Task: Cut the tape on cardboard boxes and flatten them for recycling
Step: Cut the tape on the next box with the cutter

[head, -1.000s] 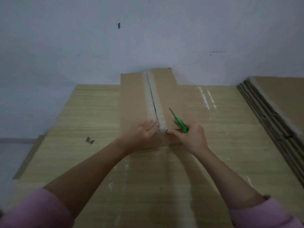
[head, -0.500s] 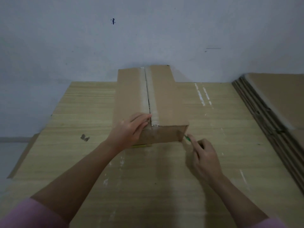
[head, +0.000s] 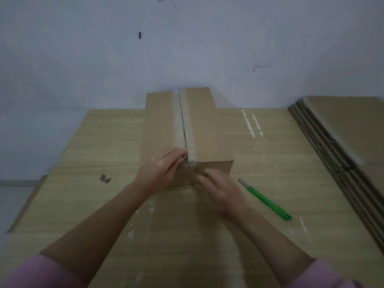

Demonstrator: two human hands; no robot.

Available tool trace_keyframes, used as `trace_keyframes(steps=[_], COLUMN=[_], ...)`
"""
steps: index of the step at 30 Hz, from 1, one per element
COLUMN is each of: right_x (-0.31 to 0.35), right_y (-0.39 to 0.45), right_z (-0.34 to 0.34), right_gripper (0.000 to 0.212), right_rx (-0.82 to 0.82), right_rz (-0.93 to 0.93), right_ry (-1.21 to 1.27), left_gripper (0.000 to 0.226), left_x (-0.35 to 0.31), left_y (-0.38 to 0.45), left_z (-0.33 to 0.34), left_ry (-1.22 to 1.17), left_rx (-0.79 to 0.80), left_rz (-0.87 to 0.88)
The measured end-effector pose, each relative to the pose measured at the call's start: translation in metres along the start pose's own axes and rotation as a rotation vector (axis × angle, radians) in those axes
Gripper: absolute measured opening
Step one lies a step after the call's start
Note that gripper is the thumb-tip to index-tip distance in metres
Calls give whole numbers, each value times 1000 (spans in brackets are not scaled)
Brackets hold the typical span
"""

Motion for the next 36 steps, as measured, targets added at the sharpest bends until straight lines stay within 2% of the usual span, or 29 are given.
trace_keyframes(steps=[2,4,6,9,11,13,16,18,20,22,24,25,26,28,29,30,32,34,36], right_x=[11,0,-18,-39,-48,-49,-42,-37,-26,-5,18,22,19,-4,-22,-42,-81,-112,-134], right_y=[13,24,36,46,50,58,70,72,68,57,47,44,46,55,61,68,77,83,87], right_z=[14,18,19,31,34,28,9,1,-1,-3,-5,-6,-7,-7,-5,1,22,40,49], right_gripper=[26,27,44,65,74,76,74,72,70,59,46,45,44,35,32,33,41,59,76], right_rx=[11,-9,47,246,313,283,147,83,59,50,94,127,130,47,4,9,187,430,559], right_rz=[-44,125,272,233,251,297,364,405,405,310,177,173,215,384,486,581,708,765,814], right_ry=[-104,-295,-408,-414,-347,-271,-175,-131,-198,-224,-99,-18,45,107,117,123,78,39,17], left_gripper=[19,20,20,19,18,18,20,16,14,23,34,41,54,107,134,149,157,147,140], left_x=[-1,-3,-1,-1,-2,-1,-2,-4,-3,7,17,21,21,11,0,-12,-21,-12,10], left_y=[1,0,-4,-6,-4,-4,-5,-7,-11,-13,-10,-9,-9,-13,-16,-19,-28,-30,-23], left_z=[-3,-5,-10,-16,-20,-24,-28,-26,-26,-34,-47,-49,-46,-26,-13,-1,17,16,3], left_ry=[7,31,64,79,77,86,77,83,88,34,32,79,152,263,282,288,298,322,350], left_rx=[-9,-10,-5,-3,-26,-56,-101,-89,-37,-38,-118,-123,-52,260,421,550,717,796,885], left_rz=[15,29,26,-2,-8,-53,-108,-81,-96,-260,-526,-679,-825,-999,-986,-936,-846,-780,-674])
Point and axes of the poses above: each hand's wrist, its own y-axis towards the middle knuckle, its own z-axis out of the palm, x = y × z, the point moved 6 cm from there along y, towards the middle knuckle, and after that the axes turned 1 degree about -y, right-handed, at the moved point
